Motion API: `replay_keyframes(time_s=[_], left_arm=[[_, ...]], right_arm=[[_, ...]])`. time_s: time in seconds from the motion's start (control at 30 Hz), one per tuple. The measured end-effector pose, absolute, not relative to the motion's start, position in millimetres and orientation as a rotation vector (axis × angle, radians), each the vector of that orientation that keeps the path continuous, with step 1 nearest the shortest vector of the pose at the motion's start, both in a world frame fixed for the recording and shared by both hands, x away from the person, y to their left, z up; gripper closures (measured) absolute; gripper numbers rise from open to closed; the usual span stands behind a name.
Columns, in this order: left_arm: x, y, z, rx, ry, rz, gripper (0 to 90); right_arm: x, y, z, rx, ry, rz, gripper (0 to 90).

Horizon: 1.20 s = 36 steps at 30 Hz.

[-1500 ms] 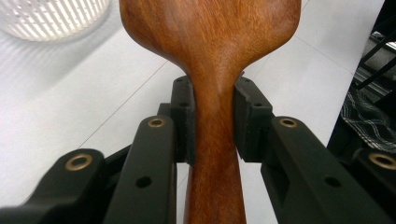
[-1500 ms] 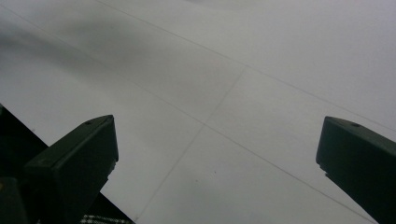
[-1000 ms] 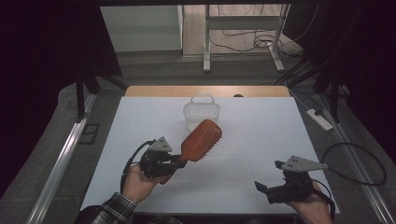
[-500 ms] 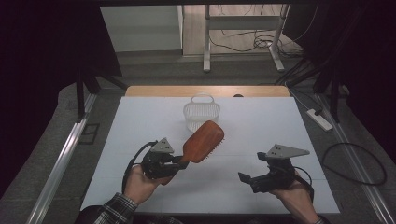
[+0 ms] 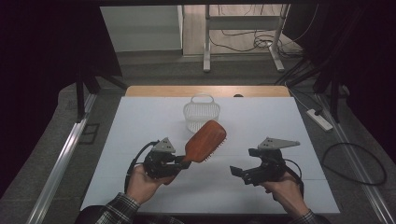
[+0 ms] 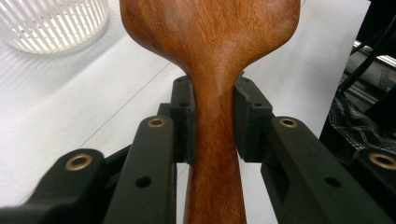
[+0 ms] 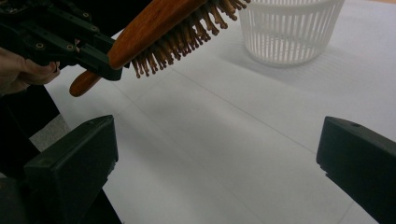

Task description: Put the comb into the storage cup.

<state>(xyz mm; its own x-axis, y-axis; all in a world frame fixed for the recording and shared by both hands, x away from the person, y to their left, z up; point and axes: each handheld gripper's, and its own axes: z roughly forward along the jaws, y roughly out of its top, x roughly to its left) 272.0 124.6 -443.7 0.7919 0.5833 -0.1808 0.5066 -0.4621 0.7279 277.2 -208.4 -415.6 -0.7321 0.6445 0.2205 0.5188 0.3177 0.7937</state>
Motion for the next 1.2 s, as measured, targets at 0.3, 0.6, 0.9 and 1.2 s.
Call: replay_keyframes(time_s=[0.3, 0.6, 0.9, 1.2], left_arm=[[274, 127, -444, 2.132, 0.816, 0.113, 72.3], [275, 126, -443, 2.126, 0.807, 0.120, 72.3], [276, 121, -443, 2.126, 0.794, 0.128, 72.3], [275, 122, -441, 2.114, 0.788, 0.146, 72.2]], right_arm=[[286, -201, -415, 1.093, 2.434, 1.416, 0.0], [293, -193, -415, 1.120, 2.441, 1.453, 0.0], [302, -183, -415, 1.159, 2.463, 1.479, 0.0], [310, -169, -411, 1.156, 2.466, 1.476, 0.0]])
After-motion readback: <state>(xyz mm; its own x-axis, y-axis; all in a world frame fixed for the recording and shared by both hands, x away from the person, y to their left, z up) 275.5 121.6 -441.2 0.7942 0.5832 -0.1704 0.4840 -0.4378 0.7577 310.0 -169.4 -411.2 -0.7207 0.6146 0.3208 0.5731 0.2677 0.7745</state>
